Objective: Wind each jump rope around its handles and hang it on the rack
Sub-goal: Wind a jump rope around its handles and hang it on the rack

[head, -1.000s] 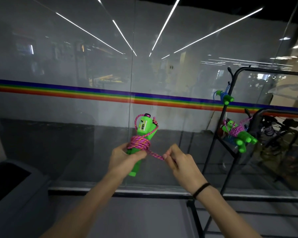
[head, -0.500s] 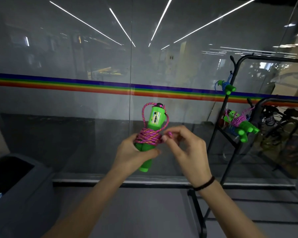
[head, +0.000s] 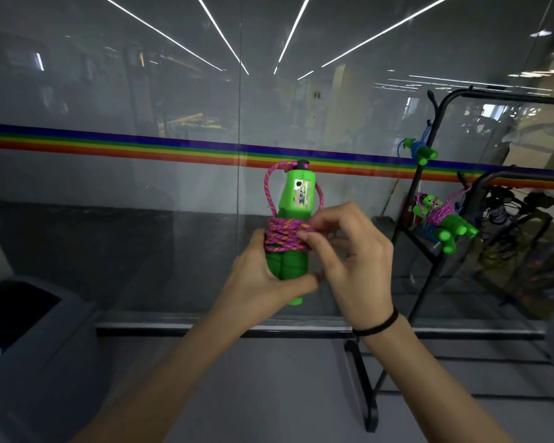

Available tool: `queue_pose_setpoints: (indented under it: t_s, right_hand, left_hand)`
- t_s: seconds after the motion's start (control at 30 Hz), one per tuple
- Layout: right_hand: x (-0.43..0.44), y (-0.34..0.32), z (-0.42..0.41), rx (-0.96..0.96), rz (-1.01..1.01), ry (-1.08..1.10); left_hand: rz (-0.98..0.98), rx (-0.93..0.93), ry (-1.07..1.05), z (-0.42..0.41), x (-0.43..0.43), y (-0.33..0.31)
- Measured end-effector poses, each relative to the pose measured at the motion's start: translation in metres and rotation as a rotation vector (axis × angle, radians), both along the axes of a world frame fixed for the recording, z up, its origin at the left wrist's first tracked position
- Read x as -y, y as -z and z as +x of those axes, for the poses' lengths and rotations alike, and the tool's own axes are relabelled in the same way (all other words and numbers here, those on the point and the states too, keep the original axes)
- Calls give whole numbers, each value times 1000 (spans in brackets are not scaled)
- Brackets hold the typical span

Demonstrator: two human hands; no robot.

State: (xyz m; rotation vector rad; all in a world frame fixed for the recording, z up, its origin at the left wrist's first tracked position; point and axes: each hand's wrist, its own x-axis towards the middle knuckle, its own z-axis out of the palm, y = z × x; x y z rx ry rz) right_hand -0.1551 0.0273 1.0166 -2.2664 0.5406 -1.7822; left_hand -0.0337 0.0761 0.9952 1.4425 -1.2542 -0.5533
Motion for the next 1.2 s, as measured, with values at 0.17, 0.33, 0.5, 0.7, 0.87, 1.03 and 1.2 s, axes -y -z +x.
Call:
queue_pose_setpoints:
  t_s: [0.17, 0.33, 0.5, 0.7, 0.87, 1.03, 1.2]
  right_hand:
    - [2, -1, -3, -69, -89, 25]
    - [9, 6, -6, -54, -39, 34]
    - [14, 10, -7, -42, -124, 54]
    - [18, 16, -3, -85, -233, 94]
    - [16, 18, 2, -21, -113, 62]
    - [14, 10, 1, -30, -17, 95]
    - [15, 2, 0, -113, 75, 57]
  left_hand:
    - [-96, -195, 92, 2, 2, 5]
    - [-138, -102, -12, 6, 1, 5]
    - [-143, -49, -29, 5, 2, 7]
    - [-152, 18, -94, 5, 2, 3]
    - [-178, 140, -154, 4, -4, -4]
    - [-195, 323, -252, 5, -12, -11]
    - [-189, 441, -308, 7, -15, -13]
